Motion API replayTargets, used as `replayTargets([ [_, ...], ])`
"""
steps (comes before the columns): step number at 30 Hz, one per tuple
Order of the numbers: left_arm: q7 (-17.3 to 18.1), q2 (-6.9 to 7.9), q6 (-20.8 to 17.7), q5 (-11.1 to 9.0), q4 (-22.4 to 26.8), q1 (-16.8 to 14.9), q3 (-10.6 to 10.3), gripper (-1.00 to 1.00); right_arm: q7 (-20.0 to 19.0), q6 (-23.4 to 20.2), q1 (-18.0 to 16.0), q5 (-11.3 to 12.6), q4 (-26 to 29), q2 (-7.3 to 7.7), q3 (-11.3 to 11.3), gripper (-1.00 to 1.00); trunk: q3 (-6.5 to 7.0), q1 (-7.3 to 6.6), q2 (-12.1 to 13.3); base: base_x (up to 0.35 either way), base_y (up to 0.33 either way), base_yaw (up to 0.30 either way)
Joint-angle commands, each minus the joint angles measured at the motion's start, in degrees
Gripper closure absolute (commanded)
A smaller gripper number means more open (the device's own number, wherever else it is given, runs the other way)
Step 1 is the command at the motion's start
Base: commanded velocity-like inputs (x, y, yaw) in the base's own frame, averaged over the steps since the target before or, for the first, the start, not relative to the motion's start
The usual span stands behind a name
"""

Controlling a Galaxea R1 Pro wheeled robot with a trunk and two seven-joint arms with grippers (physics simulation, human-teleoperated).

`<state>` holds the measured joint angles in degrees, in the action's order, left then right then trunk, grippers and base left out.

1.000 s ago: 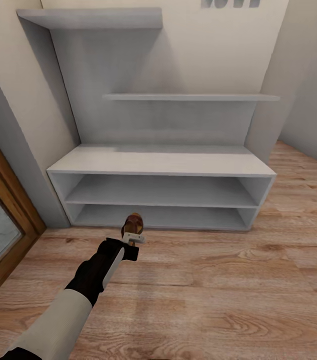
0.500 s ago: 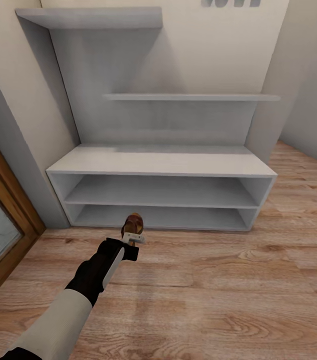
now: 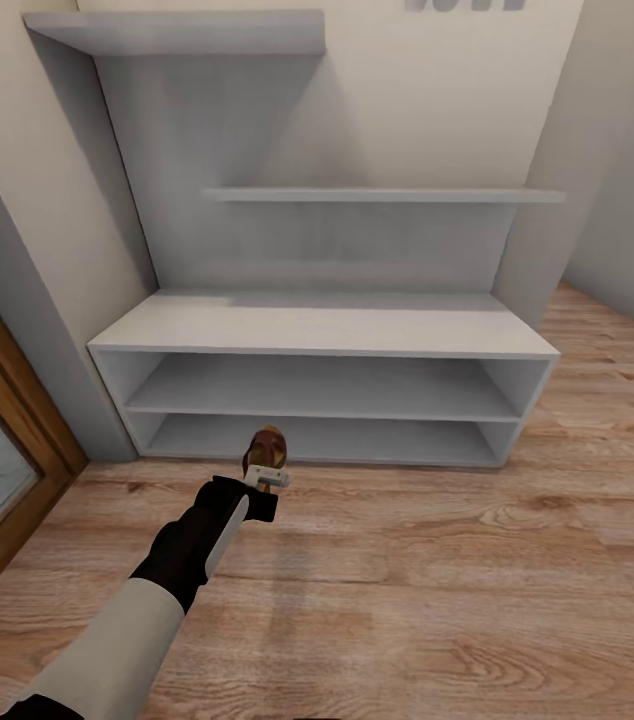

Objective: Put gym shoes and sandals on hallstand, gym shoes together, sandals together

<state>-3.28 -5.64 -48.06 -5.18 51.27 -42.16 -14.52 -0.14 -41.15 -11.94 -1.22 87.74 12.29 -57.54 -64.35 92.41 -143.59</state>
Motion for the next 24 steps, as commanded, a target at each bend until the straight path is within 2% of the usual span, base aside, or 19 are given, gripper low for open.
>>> replayTargets([
  [1,-0.1,0.02,-0.3,-0.4,0.1,0.0,-0.1,1.0,0.0,-0.3,0.0,-0.1,0.1,0.01,0.0,1.0,-0.05,-0.01,0.0,0.0,0.0,0.0],
  [7,-0.1,0.02,-0.3,-0.4,0.1,0.0,0.0,1.0,-0.1,-0.3,-0.1,-0.1,0.1,0.01,-0.1,1.0,-0.05,-0.01,0.0,0.18,0.0,0.0],
  [24,-0.1,0.02,-0.3,-0.4,-0.3,0.0,-0.1,1.0,-0.1,-0.3,0.0,-0.1,0.1,-0.02,0.1,1.0,-0.05,-0.01,0.0,0.335,0.0,0.0],
])
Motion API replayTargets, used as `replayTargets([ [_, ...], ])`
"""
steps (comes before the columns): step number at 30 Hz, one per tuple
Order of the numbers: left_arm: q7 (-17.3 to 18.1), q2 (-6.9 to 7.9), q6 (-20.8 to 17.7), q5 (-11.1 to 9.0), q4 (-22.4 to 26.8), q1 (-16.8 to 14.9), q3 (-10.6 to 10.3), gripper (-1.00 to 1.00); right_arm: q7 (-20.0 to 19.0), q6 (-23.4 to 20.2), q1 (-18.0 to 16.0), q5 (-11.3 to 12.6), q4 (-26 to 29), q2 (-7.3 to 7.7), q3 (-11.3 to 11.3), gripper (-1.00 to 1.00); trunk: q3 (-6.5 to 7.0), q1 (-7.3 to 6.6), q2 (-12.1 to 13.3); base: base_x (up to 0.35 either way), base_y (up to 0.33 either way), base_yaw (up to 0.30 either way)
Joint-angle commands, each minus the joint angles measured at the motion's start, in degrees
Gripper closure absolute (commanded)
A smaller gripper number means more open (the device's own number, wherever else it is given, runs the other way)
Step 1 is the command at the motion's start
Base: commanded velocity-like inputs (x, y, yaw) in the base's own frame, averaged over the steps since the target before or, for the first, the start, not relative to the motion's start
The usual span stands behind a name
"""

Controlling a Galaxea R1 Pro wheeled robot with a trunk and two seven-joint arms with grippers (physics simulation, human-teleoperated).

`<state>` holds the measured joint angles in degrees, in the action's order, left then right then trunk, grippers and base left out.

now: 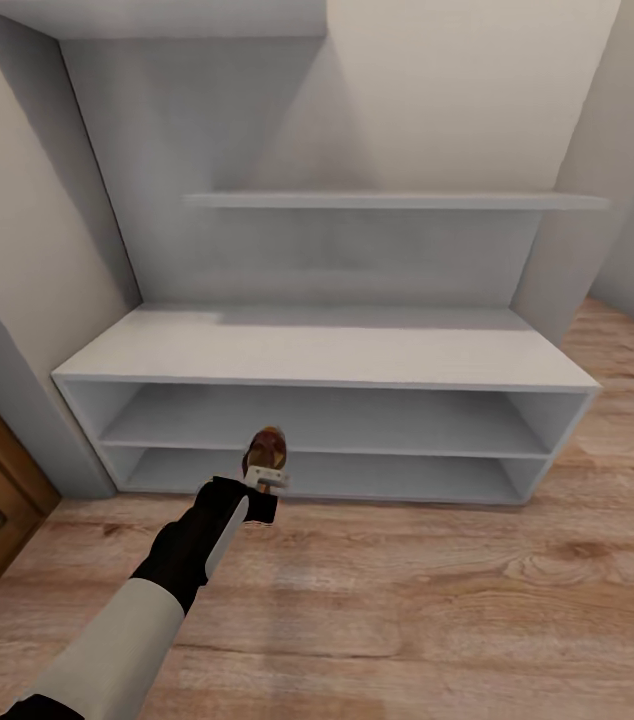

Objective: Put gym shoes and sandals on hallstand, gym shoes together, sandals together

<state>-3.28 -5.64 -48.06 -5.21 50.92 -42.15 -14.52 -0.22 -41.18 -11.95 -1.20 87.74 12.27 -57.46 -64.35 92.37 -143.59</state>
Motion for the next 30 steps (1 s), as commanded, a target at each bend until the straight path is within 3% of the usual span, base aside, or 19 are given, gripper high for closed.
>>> replayTargets([
  [1,-0.1,0.02,-0.3,-0.3,0.1,0.0,-0.1,1.0,0.0,-0.3,0.0,-0.1,0.1,0.0,0.0,1.0,-0.05,0.02,0.0,0.342,0.028,0.0],
  [9,-0.1,0.02,-0.3,-0.3,0.1,0.0,-0.1,1.0,0.0,-0.3,0.0,-0.1,0.1,0.03,0.0,1.0,-0.05,0.02,0.0,0.294,0.085,0.0],
  [17,-0.1,0.1,-0.3,-0.3,0.1,0.0,-0.1,1.0,0.0,-0.3,0.0,-0.1,0.1,0.03,-0.1,1.0,-0.05,0.02,0.0,0.053,0.005,0.0],
  [30,-0.1,0.1,-0.3,-0.4,0.0,0.0,-0.1,1.0,0.0,-0.3,0.0,-0.1,0.1,0.04,-0.1,1.0,-0.05,0.02,0.0,0.332,0.0,0.0],
])
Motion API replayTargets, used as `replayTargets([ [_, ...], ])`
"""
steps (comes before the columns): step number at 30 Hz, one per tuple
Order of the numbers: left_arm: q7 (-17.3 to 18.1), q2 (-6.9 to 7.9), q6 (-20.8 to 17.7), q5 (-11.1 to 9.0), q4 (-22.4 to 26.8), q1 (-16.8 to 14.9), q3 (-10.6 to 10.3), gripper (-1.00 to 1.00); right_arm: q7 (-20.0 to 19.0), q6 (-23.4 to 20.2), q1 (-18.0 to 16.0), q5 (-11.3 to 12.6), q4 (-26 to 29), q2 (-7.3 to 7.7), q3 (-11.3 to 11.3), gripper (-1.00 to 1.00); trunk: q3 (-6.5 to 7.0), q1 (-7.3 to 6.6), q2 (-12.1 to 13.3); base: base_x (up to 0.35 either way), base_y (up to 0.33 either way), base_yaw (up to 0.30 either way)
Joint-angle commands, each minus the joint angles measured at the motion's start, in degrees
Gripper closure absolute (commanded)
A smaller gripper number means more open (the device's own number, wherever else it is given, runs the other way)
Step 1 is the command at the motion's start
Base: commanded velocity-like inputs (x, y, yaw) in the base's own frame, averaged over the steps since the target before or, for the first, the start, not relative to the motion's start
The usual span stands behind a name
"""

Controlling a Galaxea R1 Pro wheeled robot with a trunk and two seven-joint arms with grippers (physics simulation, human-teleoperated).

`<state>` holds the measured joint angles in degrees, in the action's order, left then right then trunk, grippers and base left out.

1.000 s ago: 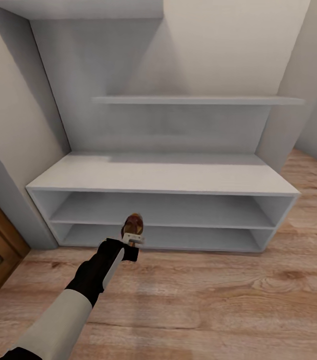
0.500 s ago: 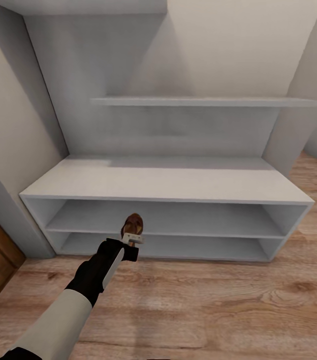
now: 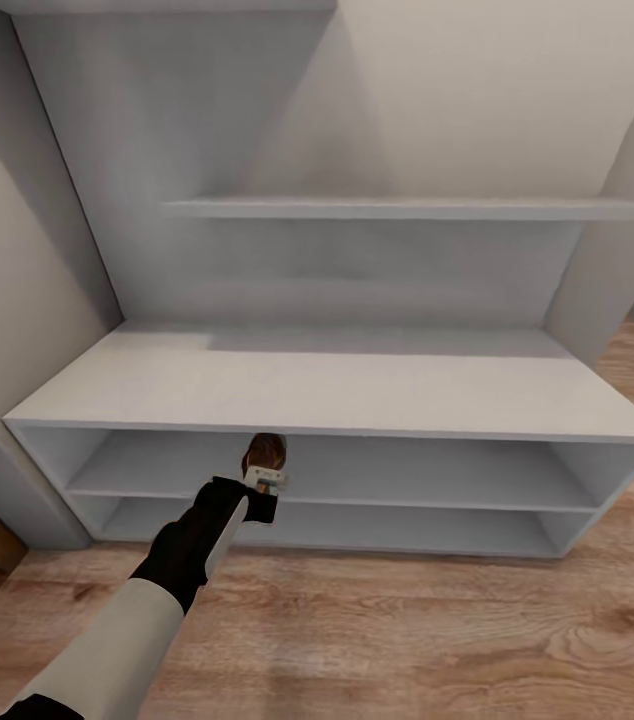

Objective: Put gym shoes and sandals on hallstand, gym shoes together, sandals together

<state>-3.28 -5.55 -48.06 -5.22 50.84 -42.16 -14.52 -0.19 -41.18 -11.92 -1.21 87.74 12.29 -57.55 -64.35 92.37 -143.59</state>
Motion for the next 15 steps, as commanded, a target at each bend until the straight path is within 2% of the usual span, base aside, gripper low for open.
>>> replayTargets([
  [1,-0.1,0.02,-0.3,-0.3,0.1,0.0,-0.1,1.0,0.0,-0.3,0.0,-0.1,0.1,0.01,0.0,1.0,-0.05,0.02,0.0,0.345,0.0,0.0],
  [11,-0.1,0.02,-0.3,-0.4,0.1,0.0,-0.1,1.0,0.0,-0.3,-0.1,-0.1,0.1,0.01,0.0,1.0,-0.05,0.02,0.0,0.318,0.0,0.0],
  [15,-0.1,0.02,-0.3,-0.3,0.1,0.0,-0.1,1.0,0.0,-0.3,-0.1,-0.1,0.1,-0.01,0.0,1.0,-0.05,0.02,0.0,0.069,0.0,0.0],
])
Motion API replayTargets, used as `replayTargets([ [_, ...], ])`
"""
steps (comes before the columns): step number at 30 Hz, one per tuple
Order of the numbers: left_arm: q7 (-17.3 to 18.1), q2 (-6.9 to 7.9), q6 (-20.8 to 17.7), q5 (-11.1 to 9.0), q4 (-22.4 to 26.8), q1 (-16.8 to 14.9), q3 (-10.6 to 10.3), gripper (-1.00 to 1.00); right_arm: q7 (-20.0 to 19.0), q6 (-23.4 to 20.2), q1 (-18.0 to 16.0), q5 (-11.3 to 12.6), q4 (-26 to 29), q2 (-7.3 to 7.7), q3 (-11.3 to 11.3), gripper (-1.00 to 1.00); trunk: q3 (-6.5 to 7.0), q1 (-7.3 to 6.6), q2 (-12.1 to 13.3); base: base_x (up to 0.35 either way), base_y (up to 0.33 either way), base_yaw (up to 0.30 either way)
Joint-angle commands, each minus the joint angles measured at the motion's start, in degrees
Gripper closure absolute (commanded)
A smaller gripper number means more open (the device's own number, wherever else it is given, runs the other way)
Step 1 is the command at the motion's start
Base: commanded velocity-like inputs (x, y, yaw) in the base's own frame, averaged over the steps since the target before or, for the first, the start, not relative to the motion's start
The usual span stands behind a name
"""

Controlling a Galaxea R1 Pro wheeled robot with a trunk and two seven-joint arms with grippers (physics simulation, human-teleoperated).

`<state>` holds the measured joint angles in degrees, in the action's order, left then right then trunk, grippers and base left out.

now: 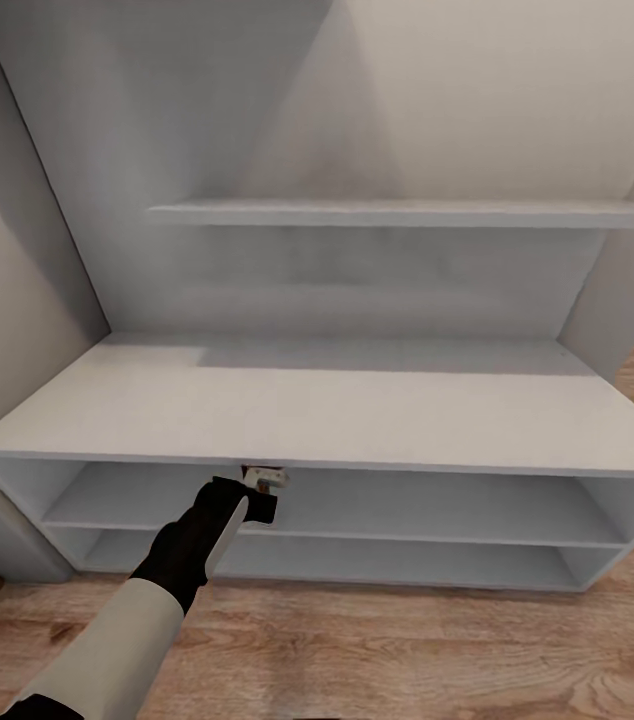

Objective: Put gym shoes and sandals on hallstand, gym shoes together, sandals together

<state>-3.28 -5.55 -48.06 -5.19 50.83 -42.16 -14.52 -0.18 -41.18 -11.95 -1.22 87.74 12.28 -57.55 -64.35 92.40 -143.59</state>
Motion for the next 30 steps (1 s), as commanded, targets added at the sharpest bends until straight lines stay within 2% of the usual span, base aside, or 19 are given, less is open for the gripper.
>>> replayTargets([
  [1,-0.1,0.02,-0.3,-0.4,0.1,0.0,-0.1,1.0,0.0,-0.3,-0.1,-0.1,0.1,0.01,0.0,1.0,-0.05,-0.01,0.0,0.025,0.0,0.0],
  [10,-0.1,0.06,-0.2,-0.4,0.1,0.0,-0.1,1.0,0.0,-0.3,-0.1,-0.1,0.1,0.02,0.0,1.0,-0.05,-0.01,0.0,0.067,0.0,0.0],
  [15,-0.1,0.09,1.6,-0.4,0.0,0.0,-0.1,1.0,0.0,-0.3,-0.1,-0.1,0.1,0.01,0.0,1.0,-0.05,-0.01,0.0,0.016,0.0,0.0],
  [30,-0.1,0.11,1.8,-0.4,0.0,0.0,-0.1,1.0,0.0,-0.3,0.0,-0.1,0.1,0.01,0.1,1.0,-0.05,-0.01,0.0,0.0,0.0,0.0],
])
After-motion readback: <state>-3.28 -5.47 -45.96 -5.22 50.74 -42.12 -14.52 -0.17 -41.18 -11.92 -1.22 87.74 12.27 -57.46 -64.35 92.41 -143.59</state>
